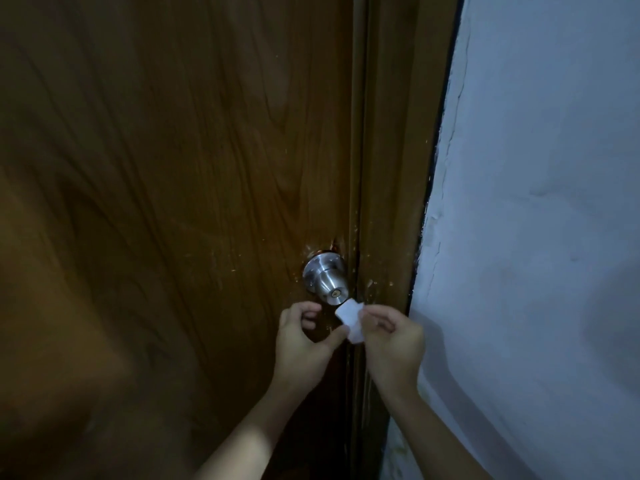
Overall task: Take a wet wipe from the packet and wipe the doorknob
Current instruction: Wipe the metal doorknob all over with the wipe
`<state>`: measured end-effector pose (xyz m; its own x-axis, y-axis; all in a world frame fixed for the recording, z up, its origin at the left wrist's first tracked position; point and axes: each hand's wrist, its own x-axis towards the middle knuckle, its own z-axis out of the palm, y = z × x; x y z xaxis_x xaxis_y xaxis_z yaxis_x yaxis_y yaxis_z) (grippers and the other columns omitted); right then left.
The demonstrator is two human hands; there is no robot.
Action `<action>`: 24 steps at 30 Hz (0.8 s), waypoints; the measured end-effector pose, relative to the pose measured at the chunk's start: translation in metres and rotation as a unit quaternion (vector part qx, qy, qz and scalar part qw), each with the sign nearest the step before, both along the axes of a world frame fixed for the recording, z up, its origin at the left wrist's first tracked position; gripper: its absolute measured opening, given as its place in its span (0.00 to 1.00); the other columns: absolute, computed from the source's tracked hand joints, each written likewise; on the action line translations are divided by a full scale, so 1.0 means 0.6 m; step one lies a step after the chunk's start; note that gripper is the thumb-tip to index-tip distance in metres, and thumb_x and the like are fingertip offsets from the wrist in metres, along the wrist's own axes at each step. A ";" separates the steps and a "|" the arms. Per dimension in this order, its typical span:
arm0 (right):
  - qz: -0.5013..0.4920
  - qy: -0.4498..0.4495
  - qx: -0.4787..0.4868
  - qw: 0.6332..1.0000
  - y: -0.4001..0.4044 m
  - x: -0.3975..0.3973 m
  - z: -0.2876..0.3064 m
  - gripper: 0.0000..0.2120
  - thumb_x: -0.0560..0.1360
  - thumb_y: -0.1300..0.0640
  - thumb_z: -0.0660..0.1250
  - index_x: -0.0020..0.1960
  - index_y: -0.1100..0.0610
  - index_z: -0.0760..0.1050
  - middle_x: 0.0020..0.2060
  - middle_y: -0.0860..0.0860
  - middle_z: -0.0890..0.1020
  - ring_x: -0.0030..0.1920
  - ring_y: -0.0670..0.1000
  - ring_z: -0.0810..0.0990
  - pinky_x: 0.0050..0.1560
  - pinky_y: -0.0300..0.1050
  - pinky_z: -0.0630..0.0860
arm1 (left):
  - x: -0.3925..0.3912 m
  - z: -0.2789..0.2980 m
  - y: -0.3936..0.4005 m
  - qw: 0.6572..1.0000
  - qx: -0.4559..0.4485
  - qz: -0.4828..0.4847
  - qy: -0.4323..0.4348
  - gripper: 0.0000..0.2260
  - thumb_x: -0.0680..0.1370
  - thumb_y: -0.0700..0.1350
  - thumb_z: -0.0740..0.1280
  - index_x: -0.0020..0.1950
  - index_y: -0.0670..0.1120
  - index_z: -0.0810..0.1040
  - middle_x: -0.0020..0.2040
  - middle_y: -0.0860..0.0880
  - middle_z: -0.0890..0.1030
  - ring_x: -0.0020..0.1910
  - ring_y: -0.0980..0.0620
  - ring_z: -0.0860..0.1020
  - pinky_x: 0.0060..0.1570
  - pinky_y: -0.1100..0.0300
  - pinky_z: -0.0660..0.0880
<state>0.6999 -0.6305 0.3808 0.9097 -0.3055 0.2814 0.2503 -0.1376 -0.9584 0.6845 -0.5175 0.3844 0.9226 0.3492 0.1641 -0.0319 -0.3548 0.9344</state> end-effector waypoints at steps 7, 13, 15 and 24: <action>-0.049 -0.151 -0.167 0.973 0.047 0.025 0.041 0.13 0.73 0.70 0.64 0.58 0.66 0.76 0.52 0.55 0.82 0.53 0.49 0.80 0.52 0.20 0.68 | 0.001 0.018 0.014 0.957 0.261 -0.071 -0.106 0.33 0.72 0.41 0.68 0.73 0.54 0.57 0.69 0.61 0.60 0.67 0.66 0.53 0.65 0.68 0.54; -0.010 -0.044 -0.172 0.984 0.051 0.019 0.005 0.14 0.75 0.67 0.63 0.59 0.59 0.76 0.46 0.56 0.85 0.46 0.50 0.83 0.53 0.52 0.79 | 0.003 0.026 0.019 0.951 0.276 -0.075 -0.115 0.29 0.74 0.40 0.66 0.72 0.53 0.60 0.72 0.57 0.62 0.67 0.65 0.55 0.66 0.68 0.55; -0.015 -0.042 -0.148 0.988 0.052 0.019 0.010 0.15 0.75 0.66 0.61 0.61 0.59 0.75 0.47 0.56 0.85 0.47 0.50 0.82 0.53 0.51 0.79 | 0.006 0.031 0.022 0.948 0.286 -0.068 -0.123 0.27 0.74 0.40 0.66 0.71 0.52 0.62 0.71 0.57 0.64 0.66 0.66 0.56 0.65 0.68 0.55; 0.044 -0.031 -0.126 0.991 0.018 0.020 0.004 0.10 0.74 0.61 0.66 0.54 0.58 0.80 0.36 0.46 0.83 0.35 0.40 0.81 0.35 0.33 0.78 | 0.036 0.054 0.027 0.943 0.294 0.005 -0.159 0.13 0.71 0.48 0.71 0.54 0.51 0.76 0.52 0.55 0.77 0.53 0.60 0.68 0.51 0.64 0.68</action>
